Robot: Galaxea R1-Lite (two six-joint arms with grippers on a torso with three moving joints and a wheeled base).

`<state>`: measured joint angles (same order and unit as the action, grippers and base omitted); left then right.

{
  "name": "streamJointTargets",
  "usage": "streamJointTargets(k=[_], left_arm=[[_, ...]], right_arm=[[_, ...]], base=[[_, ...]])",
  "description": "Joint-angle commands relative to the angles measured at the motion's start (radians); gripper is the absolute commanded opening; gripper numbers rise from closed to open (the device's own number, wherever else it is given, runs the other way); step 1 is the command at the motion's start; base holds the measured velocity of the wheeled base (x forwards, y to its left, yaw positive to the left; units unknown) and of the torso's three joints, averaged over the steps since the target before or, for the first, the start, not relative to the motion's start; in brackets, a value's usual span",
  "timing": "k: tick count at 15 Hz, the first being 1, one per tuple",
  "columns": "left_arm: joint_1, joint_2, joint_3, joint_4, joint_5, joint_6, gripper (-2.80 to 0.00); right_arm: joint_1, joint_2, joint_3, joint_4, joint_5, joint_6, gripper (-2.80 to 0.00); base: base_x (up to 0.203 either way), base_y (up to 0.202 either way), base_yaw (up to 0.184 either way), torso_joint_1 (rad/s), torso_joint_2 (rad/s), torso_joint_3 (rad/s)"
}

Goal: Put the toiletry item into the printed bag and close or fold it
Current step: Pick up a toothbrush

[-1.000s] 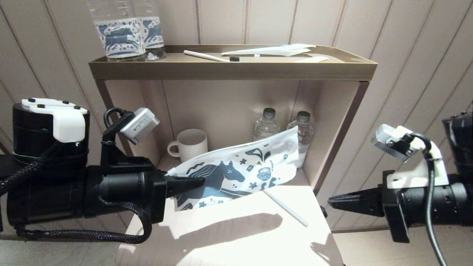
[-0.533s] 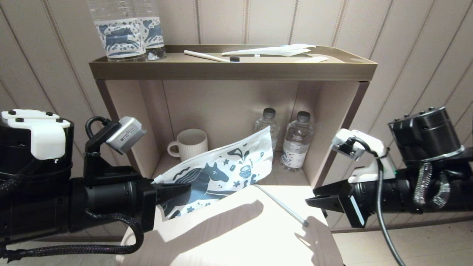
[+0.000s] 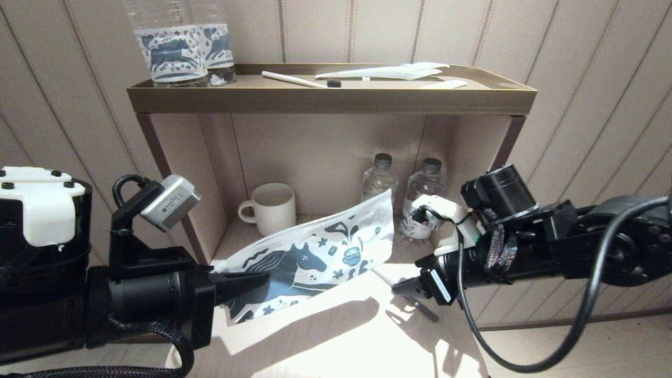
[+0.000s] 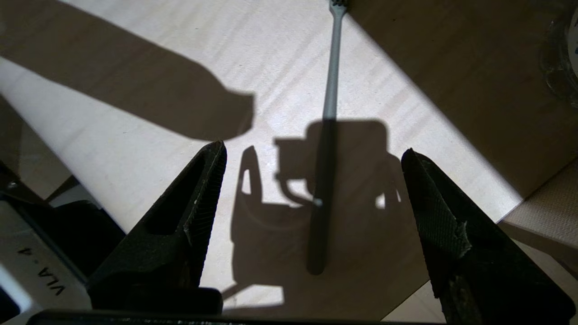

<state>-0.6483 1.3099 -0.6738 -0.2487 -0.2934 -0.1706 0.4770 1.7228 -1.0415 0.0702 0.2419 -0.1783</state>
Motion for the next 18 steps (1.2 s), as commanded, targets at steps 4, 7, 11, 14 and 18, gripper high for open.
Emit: streamJointTargets(k=[4, 7, 11, 14, 18], left_arm=[[-0.005, -0.015, 0.009, -0.003, -0.007, -0.005, -2.8], [-0.005, -0.015, 0.019, -0.004, -0.007, -0.003, -2.8], [-0.006, -0.017, 0.022, -0.004, -0.007, -0.003, -2.8], [-0.006, -0.018, 0.022, -0.004, -0.007, -0.003, -2.8], [-0.005, -0.02, 0.024, -0.004, -0.009, -0.004, -2.8]], right_arm=[[-0.011, 0.095, 0.026, -0.069, -0.042, -0.03, 0.0], [0.0, 0.106, 0.048, -0.071, -0.102, -0.047, 0.0], [0.015, 0.112, 0.061, -0.074, -0.141, -0.061, 0.0], [0.015, 0.122, 0.072, -0.105, -0.138, -0.065, -2.8], [0.02, 0.11, 0.076, -0.103, -0.138, -0.064, -2.8]], base=[[0.0, 0.0, 0.0, 0.0, 0.0, 0.0], [0.0, 0.0, 0.0, 0.0, 0.0, 0.0], [0.0, 0.0, 0.0, 0.0, 0.0, 0.0], [0.0, 0.0, 0.0, 0.0, 0.0, 0.0], [0.0, 0.0, 0.0, 0.0, 0.0, 0.0]])
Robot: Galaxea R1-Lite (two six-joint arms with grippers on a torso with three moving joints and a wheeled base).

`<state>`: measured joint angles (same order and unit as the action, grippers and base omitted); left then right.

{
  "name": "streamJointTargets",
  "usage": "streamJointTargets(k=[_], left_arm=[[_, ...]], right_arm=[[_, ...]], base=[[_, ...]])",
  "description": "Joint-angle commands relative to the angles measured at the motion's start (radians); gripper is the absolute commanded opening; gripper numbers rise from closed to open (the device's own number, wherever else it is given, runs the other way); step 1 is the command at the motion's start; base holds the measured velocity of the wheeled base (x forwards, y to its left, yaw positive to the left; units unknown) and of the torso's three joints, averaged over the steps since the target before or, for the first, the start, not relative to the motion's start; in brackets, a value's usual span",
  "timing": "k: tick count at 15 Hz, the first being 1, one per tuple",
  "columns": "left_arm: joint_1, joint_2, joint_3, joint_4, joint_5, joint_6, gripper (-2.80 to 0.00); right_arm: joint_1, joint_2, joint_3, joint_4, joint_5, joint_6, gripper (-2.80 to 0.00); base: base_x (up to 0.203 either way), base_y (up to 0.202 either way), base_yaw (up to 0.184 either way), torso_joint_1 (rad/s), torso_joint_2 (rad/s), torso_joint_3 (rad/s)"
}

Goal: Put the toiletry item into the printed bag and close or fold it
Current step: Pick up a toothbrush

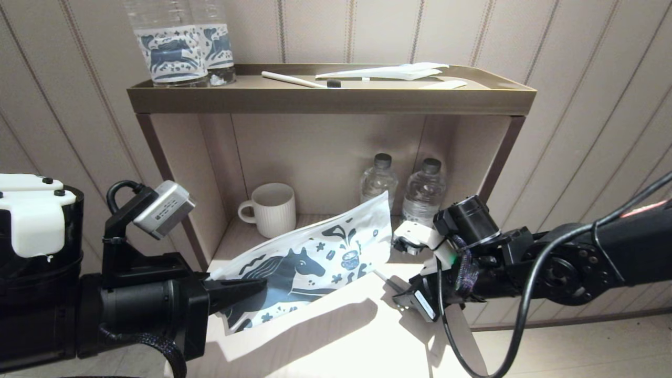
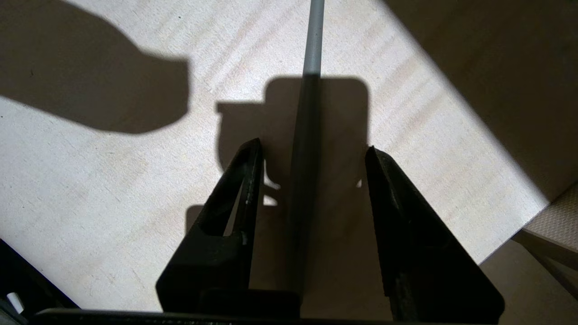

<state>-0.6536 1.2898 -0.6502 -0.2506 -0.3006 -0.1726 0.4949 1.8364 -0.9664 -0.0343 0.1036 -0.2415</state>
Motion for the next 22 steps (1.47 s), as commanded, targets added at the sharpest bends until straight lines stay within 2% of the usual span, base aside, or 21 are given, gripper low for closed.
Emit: streamJointTargets(k=[1, 5, 8, 10, 11, 13, 18, 19, 21, 22], left_arm=[[0.0, 0.0, 0.005, -0.002, -0.002, -0.002, -2.8], [0.0, 0.002, 0.027, -0.008, -0.006, 0.003, -2.8], [-0.001, 0.015, 0.05, -0.06, -0.016, 0.01, -2.8], [0.0, 0.033, 0.049, -0.065, -0.027, 0.047, -2.8], [0.0, 0.041, 0.048, -0.065, -0.028, 0.085, -2.8], [0.0, 0.073, 0.051, -0.064, -0.027, 0.201, -2.8], [0.003, 0.164, 0.04, -0.064, 0.028, 0.586, -2.8], [0.003, 0.183, 0.012, -0.063, 0.039, 0.635, -2.8], [0.002, 0.234, -0.04, -0.065, 0.114, 0.685, -2.8], [0.001, 0.258, -0.07, -0.065, 0.14, 0.741, -2.8]], right_arm=[[0.003, -0.012, 0.005, 0.004, -0.001, -0.001, -2.8], [0.005, -0.088, 0.047, 0.007, 0.004, 0.006, -2.8], [0.003, -0.177, 0.072, 0.017, 0.005, 0.011, -2.8], [-0.004, -0.266, 0.067, 0.086, 0.006, 0.009, -2.8], [-0.006, -0.316, 0.063, 0.128, 0.01, 0.009, -2.8], [-0.011, -0.412, 0.048, 0.198, 0.025, 0.007, -2.8], [-0.018, -0.525, -0.123, 0.486, 0.03, -0.014, -2.8], [-0.016, -0.527, -0.177, 0.548, 0.03, -0.022, -2.8], [-0.003, -0.505, -0.301, 0.685, 0.031, -0.033, -2.8], [0.021, -0.474, -0.369, 0.757, 0.032, -0.038, -2.8]], base=[[0.0, 0.0, 0.0, 0.0, 0.0, 0.0], [0.0, 0.0, 0.0, 0.0, 0.0, 0.0], [0.0, 0.0, 0.0, 0.0, 0.0, 0.0], [0.0, 0.0, 0.0, 0.0, 0.0, 0.0], [0.0, 0.0, 0.0, 0.0, 0.0, 0.0], [0.0, 0.0, 0.0, 0.0, 0.0, 0.0], [0.0, 0.0, 0.0, 0.0, 0.0, 0.0], [0.0, 0.0, 0.0, 0.0, 0.0, 0.0], [0.0, 0.0, 0.0, 0.0, 0.0, 0.0], [0.0, 0.0, 0.0, 0.0, 0.0, 0.0]])
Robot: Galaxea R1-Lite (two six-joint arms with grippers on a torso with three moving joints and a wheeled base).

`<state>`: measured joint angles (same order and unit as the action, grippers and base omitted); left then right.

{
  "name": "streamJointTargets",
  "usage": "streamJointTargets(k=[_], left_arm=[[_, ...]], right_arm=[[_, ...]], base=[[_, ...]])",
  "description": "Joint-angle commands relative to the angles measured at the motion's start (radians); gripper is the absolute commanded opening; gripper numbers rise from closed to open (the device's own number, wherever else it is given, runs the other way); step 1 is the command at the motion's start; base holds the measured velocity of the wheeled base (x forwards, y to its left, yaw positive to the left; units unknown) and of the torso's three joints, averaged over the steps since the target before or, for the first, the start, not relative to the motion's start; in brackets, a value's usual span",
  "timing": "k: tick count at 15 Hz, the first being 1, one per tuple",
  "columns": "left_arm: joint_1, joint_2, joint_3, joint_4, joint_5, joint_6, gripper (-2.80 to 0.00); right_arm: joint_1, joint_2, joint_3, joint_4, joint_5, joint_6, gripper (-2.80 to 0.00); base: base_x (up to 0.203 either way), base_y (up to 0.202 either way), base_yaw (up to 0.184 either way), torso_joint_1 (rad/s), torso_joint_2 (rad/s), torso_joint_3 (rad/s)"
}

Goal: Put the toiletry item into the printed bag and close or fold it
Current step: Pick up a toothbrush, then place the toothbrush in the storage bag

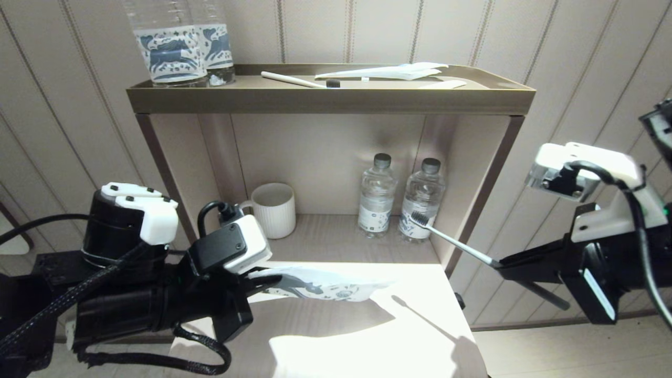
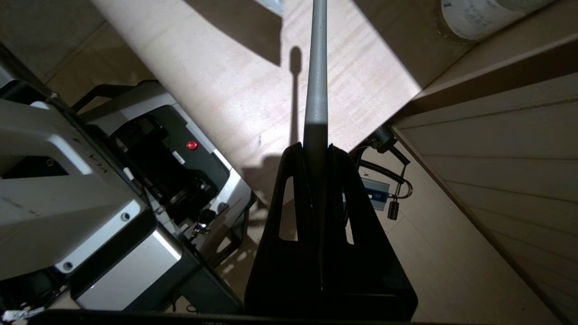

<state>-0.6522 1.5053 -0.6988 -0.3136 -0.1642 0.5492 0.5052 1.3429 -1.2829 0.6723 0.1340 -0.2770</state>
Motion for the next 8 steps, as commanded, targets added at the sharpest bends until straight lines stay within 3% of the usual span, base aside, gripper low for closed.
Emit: streamJointTargets(k=[1, 4, 8], left_arm=[[-0.013, 0.065, -0.045, -0.002, 0.02, 0.072, -2.8], [-0.079, 0.112, -0.115, -0.004, 0.103, 0.102, -2.8], [-0.142, 0.111, -0.131, -0.004, 0.121, 0.121, -2.8]], right_arm=[[0.054, 0.068, -0.116, 0.113, 0.001, -0.004, -2.8], [0.138, 0.164, -0.249, 0.236, 0.0, -0.008, -2.8], [0.18, 0.24, -0.282, 0.299, 0.004, -0.004, -2.8]], base=[[0.0, 0.0, 0.0, 0.0, 0.0, 0.0], [0.0, 0.0, 0.0, 0.0, 0.0, 0.0], [0.0, 0.0, 0.0, 0.0, 0.0, 0.0]])
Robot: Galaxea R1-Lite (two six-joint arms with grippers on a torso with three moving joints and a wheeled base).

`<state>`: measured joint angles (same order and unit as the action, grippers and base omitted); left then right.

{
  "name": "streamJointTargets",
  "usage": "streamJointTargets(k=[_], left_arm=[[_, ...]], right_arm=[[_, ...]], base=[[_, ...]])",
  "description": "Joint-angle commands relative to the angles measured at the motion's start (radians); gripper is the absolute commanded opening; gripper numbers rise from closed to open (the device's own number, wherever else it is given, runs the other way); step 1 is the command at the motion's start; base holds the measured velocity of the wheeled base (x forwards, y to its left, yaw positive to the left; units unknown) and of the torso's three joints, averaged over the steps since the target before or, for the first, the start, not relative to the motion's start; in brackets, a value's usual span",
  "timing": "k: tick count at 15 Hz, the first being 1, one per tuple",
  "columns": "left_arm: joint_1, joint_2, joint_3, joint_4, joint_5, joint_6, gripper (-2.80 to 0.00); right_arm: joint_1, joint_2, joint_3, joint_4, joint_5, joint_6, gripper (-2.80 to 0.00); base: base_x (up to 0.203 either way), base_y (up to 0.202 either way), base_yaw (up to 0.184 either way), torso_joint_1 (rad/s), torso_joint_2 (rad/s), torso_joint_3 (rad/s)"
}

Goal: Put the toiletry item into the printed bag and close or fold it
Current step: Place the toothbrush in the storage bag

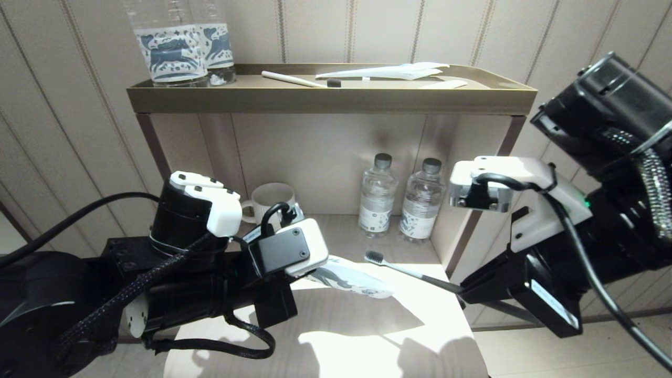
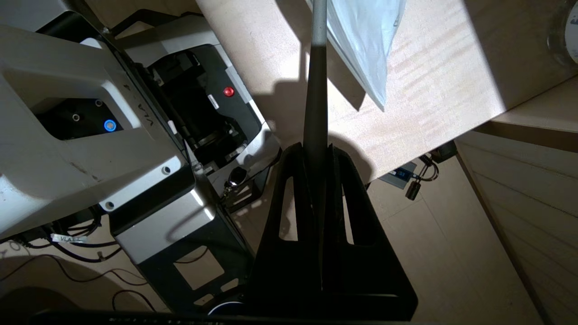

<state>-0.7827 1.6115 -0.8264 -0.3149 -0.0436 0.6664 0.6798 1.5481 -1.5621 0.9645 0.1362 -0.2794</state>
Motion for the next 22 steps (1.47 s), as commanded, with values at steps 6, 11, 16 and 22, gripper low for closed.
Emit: streamJointTargets(k=[6, 11, 16, 22], left_arm=[[-0.018, 0.008, -0.002, -0.024, 0.011, 0.004, -2.8], [-0.018, 0.013, 0.009, -0.024, 0.016, 0.004, -2.8], [-0.018, 0.015, 0.001, -0.024, 0.018, 0.004, -2.8], [-0.024, 0.009, 0.007, -0.026, 0.016, 0.002, -2.8]], right_arm=[[0.018, 0.036, 0.027, -0.001, 0.022, 0.006, -2.8], [0.023, -0.009, 0.007, 0.0, 0.019, 0.008, -2.8], [0.059, -0.069, 0.069, 0.005, 0.02, 0.009, -2.8], [0.061, -0.023, 0.085, -0.004, 0.019, 0.017, -2.8]], base=[[0.0, 0.0, 0.0, 0.0, 0.0, 0.0], [0.0, 0.0, 0.0, 0.0, 0.0, 0.0], [0.0, 0.0, 0.0, 0.0, 0.0, 0.0], [0.0, 0.0, 0.0, 0.0, 0.0, 0.0]])
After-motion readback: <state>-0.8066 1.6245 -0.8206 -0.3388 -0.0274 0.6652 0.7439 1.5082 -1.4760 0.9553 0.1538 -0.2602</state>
